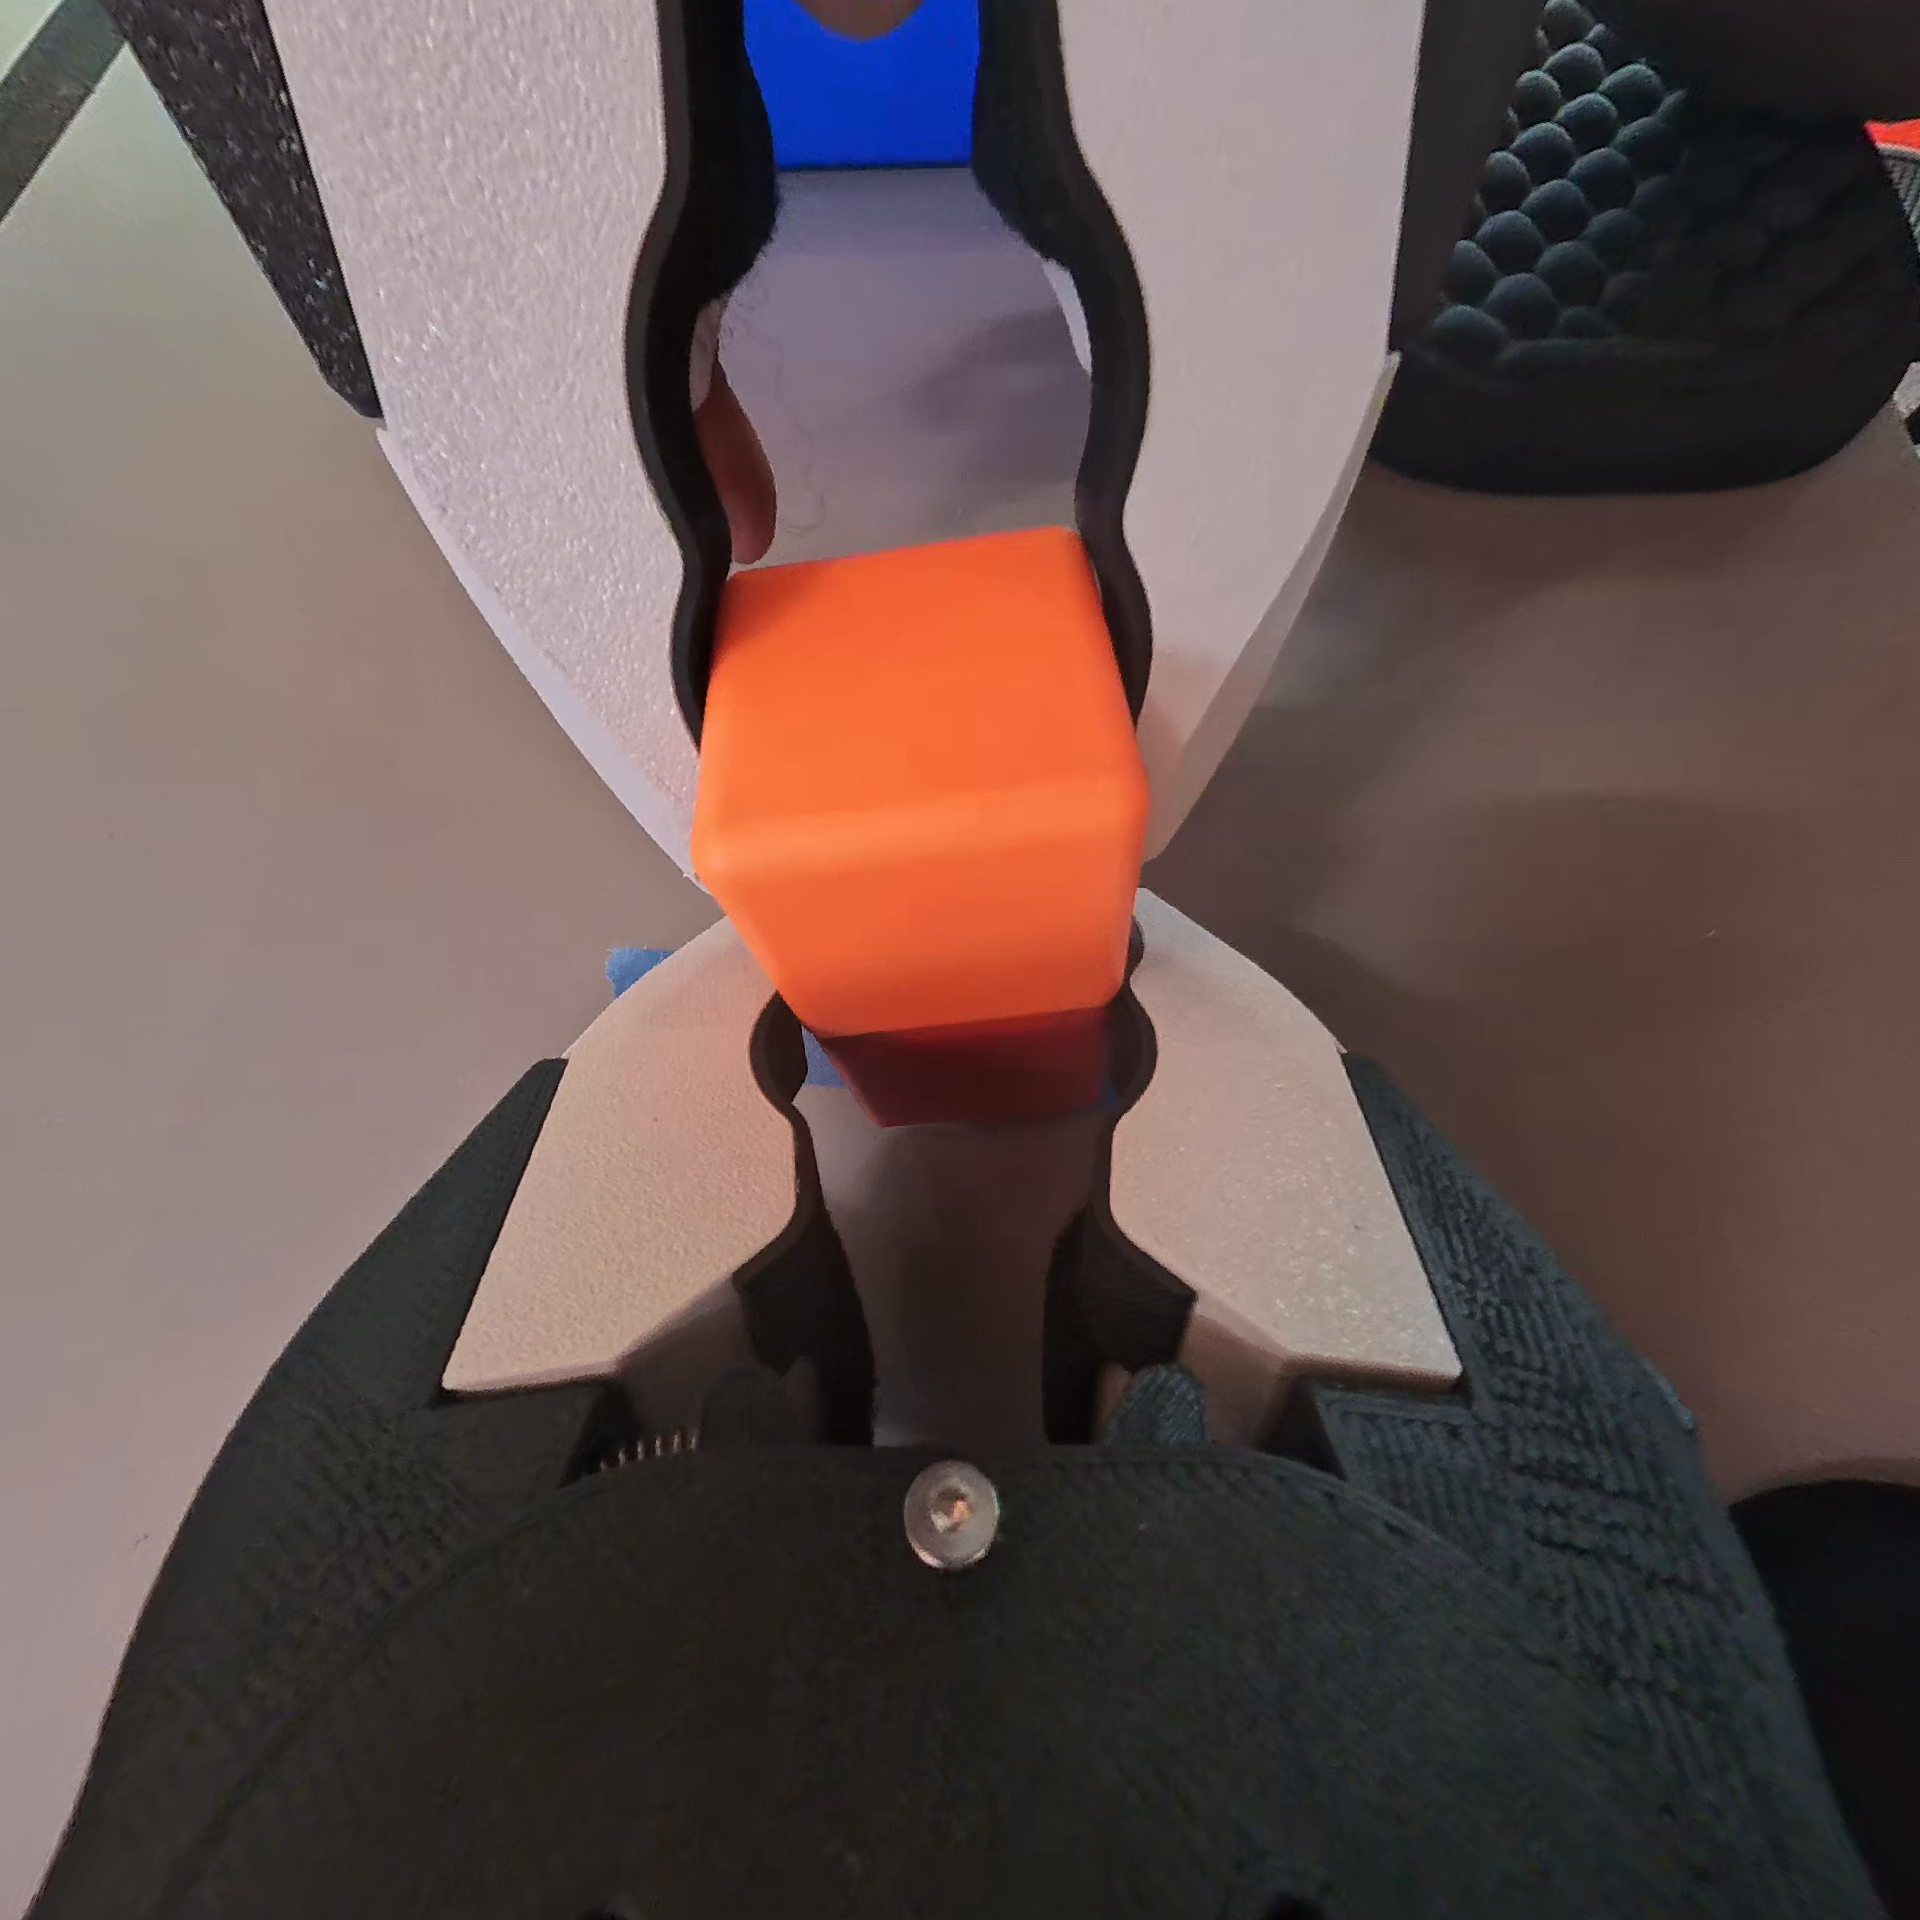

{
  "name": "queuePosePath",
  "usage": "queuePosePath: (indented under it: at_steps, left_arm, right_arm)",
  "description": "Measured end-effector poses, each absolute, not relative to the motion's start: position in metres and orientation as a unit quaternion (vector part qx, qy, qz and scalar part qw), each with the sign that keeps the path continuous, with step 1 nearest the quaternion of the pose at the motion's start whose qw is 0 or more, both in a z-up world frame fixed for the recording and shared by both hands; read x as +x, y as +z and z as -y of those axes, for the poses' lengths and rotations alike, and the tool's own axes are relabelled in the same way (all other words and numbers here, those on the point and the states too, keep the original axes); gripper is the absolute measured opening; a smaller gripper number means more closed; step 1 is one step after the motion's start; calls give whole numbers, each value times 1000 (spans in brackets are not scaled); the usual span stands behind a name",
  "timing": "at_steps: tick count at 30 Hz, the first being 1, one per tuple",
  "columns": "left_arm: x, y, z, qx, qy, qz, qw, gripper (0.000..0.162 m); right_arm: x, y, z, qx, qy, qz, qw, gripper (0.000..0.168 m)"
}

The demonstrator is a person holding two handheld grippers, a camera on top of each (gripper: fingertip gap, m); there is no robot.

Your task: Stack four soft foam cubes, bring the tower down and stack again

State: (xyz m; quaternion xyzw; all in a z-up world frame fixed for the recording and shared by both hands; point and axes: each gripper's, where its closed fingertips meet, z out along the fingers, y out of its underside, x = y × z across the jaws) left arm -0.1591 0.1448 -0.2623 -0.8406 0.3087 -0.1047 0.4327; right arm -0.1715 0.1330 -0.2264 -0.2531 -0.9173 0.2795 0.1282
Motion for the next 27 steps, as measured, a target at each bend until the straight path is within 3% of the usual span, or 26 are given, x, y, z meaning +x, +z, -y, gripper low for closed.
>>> queuePosePath:
  at_steps: [27]
  left_arm:
    - [-165,-274,-141,-853,-81,-319,405,58]
  right_arm:
    - [-168,-209,-167,-298,285,897,161,49]
